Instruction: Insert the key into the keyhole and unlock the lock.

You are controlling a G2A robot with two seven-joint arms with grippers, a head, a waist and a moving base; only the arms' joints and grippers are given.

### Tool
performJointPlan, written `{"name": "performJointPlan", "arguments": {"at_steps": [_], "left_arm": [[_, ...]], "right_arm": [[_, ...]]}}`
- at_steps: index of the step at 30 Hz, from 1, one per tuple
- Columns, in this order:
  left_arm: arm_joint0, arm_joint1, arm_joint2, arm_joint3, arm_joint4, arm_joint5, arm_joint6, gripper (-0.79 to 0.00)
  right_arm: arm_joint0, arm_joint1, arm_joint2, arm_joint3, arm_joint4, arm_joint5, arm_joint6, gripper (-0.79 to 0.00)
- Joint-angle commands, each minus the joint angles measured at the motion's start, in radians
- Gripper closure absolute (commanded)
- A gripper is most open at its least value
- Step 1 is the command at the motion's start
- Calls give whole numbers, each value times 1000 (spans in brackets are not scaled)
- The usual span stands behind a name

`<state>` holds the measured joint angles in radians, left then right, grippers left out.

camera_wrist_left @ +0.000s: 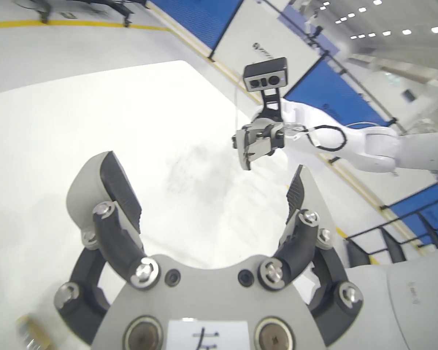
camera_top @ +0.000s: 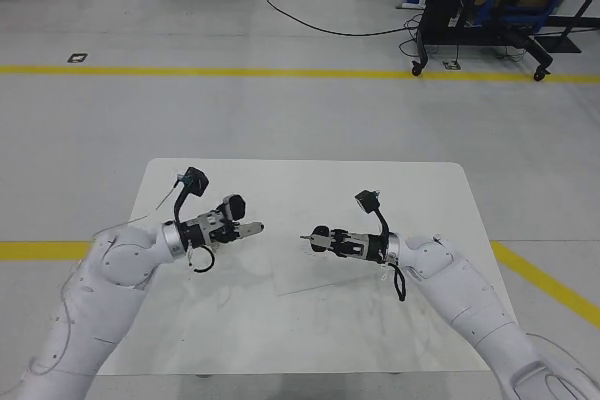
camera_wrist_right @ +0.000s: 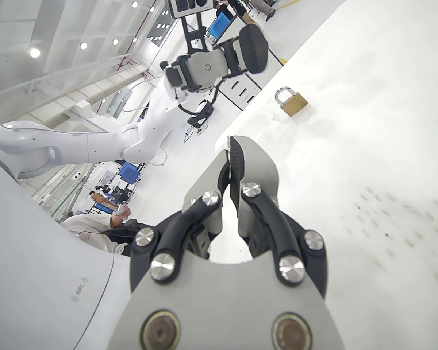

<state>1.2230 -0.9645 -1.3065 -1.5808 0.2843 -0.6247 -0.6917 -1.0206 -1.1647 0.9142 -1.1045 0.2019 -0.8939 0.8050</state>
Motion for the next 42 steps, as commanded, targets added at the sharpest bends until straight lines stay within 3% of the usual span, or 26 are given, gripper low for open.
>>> {"name": "performJointPlan", "arguments": {"at_steps": [1, 4, 7, 10, 15, 19, 21, 24, 30, 37, 41, 42], "left_arm": [[122, 20, -121, -168, 136, 145, -23, -785], [260, 35, -230, -347, 321, 364, -45, -785], [325, 38, -238, -424, 476, 507, -81, -785], [308, 36, -185, -400, 551, 537, -137, -785], [203, 24, -63, -302, 650, 586, -197, -779], [134, 12, 5, -245, 665, 591, -209, -653], [110, 7, 36, -229, 687, 595, -221, -526], [80, 0, 75, -208, 716, 611, -247, -422], [45, -12, 118, -179, 740, 640, -271, -357], [28, -22, 144, -165, 751, 653, -283, -200], [23, -27, 154, -163, 760, 667, -297, 0], [21, -28, 155, -162, 764, 671, -299, 0]], "right_arm": [[0, 0, 0, 0, 0, 0, 0, 0], [0, 0, 0, 0, 0, 0, 0, 0], [0, 0, 0, 0, 0, 0, 0, 0], [0, 0, 0, 0, 0, 0, 0, 0], [0, 0, 0, 0, 0, 0, 0, 0], [0, 0, 0, 0, 0, 0, 0, 0], [0, 0, 0, 0, 0, 0, 0, 0], [0, 0, 0, 0, 0, 0, 0, 0], [0, 0, 0, 0, 0, 0, 0, 0], [0, 0, 0, 0, 0, 0, 0, 0], [0, 0, 0, 0, 0, 0, 0, 0], [0, 0, 0, 0, 0, 0, 0, 0]]}}
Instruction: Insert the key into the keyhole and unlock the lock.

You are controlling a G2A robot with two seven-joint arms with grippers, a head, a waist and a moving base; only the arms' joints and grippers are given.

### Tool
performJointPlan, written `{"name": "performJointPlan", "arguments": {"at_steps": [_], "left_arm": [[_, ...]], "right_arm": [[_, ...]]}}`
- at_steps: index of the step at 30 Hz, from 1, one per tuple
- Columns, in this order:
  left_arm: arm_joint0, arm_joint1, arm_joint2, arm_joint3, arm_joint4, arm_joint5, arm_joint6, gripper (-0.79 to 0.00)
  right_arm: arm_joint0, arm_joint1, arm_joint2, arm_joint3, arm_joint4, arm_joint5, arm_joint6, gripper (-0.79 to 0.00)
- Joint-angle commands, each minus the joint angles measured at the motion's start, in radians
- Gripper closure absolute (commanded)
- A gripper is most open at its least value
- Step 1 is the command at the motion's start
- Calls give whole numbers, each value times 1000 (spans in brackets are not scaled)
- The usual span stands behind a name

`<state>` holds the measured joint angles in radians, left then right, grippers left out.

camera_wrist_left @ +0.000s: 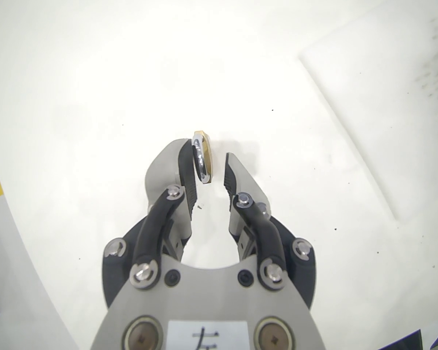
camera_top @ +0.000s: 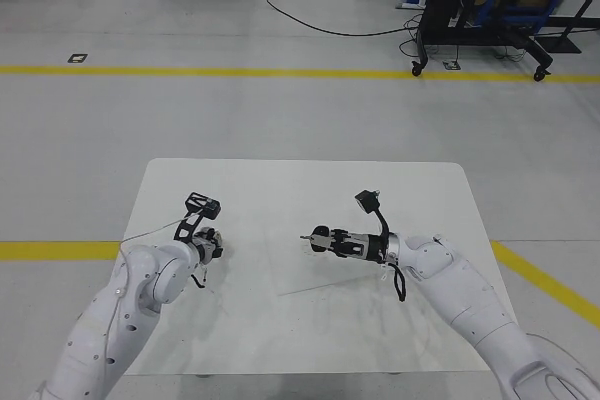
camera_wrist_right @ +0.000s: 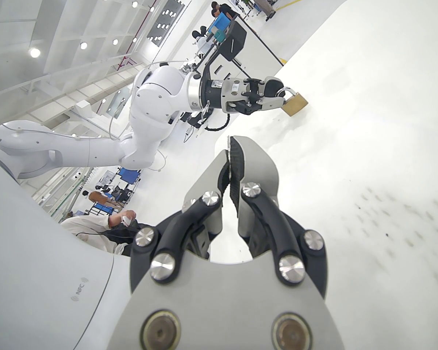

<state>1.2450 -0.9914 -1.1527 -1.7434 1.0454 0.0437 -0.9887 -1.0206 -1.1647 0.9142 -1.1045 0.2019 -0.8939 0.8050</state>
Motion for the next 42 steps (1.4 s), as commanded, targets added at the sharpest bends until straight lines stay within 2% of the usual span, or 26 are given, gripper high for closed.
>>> {"name": "performJointPlan", "arguments": {"at_steps": [1, 15, 25, 34, 35, 36, 42], "left_arm": [[-2, -2, 3, 2, 10, 9, -5, 0], [-17, -15, 16, 23, 43, 31, -18, 0], [-6, -20, -11, 52, 14, 6, 41, 0], [11, -23, -21, 37, 18, -7, 30, 0], [11, -23, -21, 32, 22, -5, 25, -22], [12, -24, -19, 27, 22, -5, 23, -95], [12, -28, -18, 15, 25, -2, 16, -191]], "right_arm": [[0, 0, 0, 0, 0, 0, 0, 0], [0, 0, 0, 0, 0, 0, 0, 0], [0, 0, 0, 0, 0, 0, 0, 0], [0, 0, 0, 0, 0, 0, 0, 0], [0, 0, 0, 0, 0, 0, 0, 0], [0, 0, 0, 0, 0, 0, 0, 0], [0, 0, 0, 0, 0, 0, 0, 0]]}}
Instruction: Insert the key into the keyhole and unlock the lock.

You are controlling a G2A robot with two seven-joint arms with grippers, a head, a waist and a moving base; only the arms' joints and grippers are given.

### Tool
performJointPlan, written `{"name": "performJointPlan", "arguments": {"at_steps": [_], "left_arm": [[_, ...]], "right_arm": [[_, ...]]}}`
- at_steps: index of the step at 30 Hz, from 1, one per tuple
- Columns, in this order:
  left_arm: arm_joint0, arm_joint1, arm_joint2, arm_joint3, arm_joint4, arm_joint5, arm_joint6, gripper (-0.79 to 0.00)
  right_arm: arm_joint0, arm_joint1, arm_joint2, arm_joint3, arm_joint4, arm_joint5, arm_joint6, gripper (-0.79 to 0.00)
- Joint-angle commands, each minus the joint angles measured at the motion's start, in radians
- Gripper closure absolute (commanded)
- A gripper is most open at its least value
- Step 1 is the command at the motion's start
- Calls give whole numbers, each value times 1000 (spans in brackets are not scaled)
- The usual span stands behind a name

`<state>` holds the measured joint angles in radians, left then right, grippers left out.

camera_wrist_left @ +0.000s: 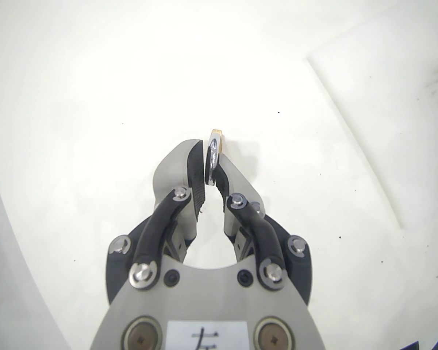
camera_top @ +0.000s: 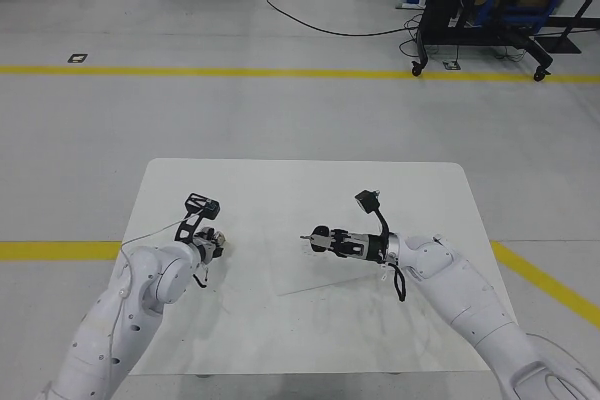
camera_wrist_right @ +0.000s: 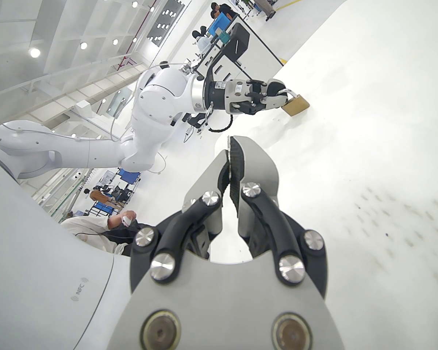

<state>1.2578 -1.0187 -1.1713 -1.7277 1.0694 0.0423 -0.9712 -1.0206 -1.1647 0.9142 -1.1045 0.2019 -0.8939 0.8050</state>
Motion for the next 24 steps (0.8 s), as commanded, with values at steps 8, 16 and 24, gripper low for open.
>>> {"name": "performJointPlan", "arguments": {"at_steps": [8, 16, 24], "left_arm": [[-19, -8, 15, -4, 18, 1, -17, -49], [-34, -15, 29, 15, 47, 6, -57, 0], [-15, -17, -1, 5, 34, 16, -17, 0]], "right_arm": [[0, 0, 0, 0, 0, 0, 0, 0], [0, 0, 0, 0, 0, 0, 0, 0], [0, 0, 0, 0, 0, 0, 0, 0]]}}
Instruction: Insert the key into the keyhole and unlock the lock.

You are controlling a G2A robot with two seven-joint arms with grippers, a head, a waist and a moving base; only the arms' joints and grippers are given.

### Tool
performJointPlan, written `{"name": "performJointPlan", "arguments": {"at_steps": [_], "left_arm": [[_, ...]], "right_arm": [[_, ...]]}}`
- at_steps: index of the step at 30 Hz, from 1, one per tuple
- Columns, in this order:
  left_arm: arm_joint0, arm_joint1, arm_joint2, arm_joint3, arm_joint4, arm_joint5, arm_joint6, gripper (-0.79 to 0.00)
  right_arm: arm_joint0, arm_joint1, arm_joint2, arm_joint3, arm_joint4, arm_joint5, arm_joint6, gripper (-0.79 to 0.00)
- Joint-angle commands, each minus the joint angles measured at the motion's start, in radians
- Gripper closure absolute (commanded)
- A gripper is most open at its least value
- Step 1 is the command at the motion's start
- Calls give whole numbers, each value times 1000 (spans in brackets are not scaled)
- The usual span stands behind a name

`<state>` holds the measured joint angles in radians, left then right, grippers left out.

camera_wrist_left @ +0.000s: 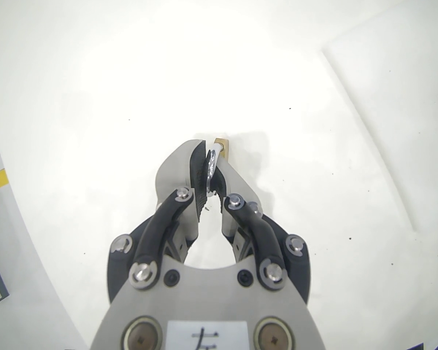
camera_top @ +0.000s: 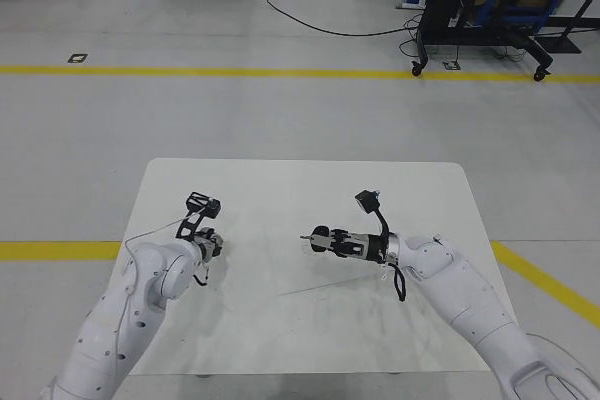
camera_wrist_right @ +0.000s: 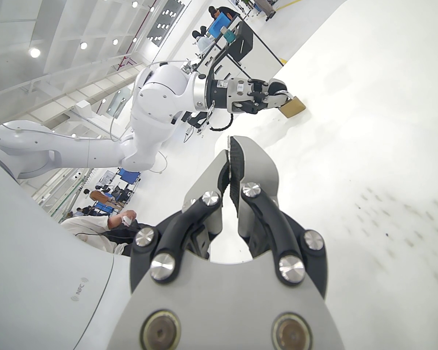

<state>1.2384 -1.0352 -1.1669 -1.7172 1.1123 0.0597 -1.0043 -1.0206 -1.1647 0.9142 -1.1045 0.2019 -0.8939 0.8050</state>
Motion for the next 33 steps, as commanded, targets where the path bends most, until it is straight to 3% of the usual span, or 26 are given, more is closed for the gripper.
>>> {"name": "performJointPlan", "arguments": {"at_steps": [1, 5, 9, 12, 16, 24, 33], "left_arm": [[11, -1, -13, -15, -31, -10, 40, 0], [57, -1, -88, -45, -240, -124, 203, 0], [92, 2, -157, -12, -497, -336, 305, 0], [82, 6, -180, 43, -649, -517, 295, 0], [34, 5, -153, 116, -789, -689, 247, 0], [-108, -4, -77, 317, -1035, -802, 151, 0], [-205, -10, -7, 482, -1277, -909, 34, 0]], "right_arm": [[0, 0, 0, 0, 0, 0, 0, 0], [0, 0, 0, 0, 0, 0, 0, 0], [0, 0, 0, 0, 0, 0, 0, 0], [0, 0, 0, 0, 0, 0, 0, 0], [0, 0, 0, 0, 0, 0, 0, 0], [3, -13, -8, -22, 46, 11, -76, 0], [108, -81, -100, 62, 159, -27, -171, 0]]}}
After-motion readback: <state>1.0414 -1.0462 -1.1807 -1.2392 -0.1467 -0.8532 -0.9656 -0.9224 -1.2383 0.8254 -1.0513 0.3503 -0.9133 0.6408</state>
